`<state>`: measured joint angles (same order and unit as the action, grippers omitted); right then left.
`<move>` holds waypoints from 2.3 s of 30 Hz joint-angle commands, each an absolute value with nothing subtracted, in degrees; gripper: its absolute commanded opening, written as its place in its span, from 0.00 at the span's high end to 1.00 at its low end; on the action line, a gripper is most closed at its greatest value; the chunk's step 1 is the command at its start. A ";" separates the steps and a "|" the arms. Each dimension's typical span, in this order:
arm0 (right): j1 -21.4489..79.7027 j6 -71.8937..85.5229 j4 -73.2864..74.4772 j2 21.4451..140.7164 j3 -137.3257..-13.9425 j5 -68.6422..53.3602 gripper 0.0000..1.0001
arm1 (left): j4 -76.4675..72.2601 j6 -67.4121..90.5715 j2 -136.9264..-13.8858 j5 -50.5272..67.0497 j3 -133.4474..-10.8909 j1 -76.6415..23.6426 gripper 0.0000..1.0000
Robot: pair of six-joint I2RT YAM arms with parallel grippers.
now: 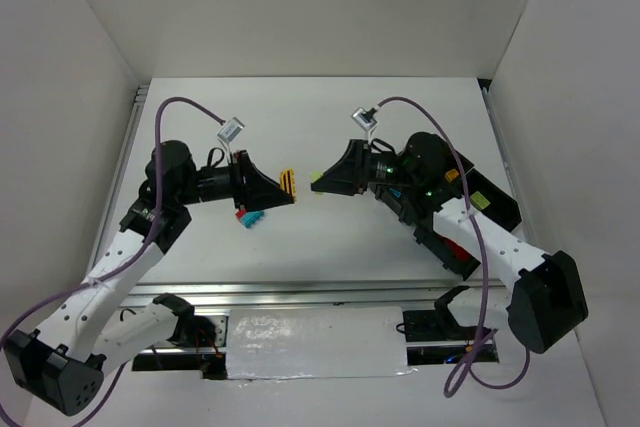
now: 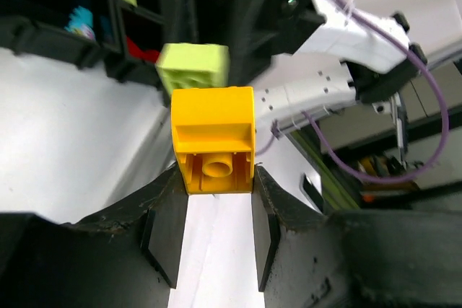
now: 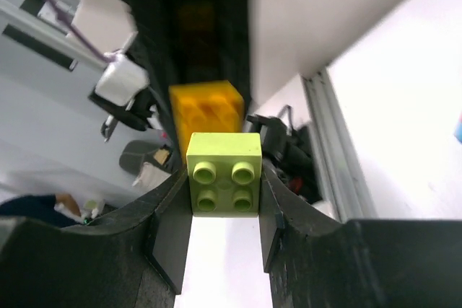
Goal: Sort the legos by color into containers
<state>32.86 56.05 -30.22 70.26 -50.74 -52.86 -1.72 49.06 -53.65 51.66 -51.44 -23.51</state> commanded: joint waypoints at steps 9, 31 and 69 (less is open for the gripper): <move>7.05 39.65 0.15 66.71 -44.73 -47.61 1.00 | 0.42 42.21 -49.13 45.27 -56.76 -22.85 1.00; -20.21 46.93 36.56 79.63 -61.52 15.38 0.39 | 18.81 33.58 -50.63 42.72 -59.86 -22.85 1.00; 36.30 55.19 -30.93 70.05 -57.48 -55.63 0.26 | 2.37 37.97 -59.77 53.35 -59.50 -31.11 1.00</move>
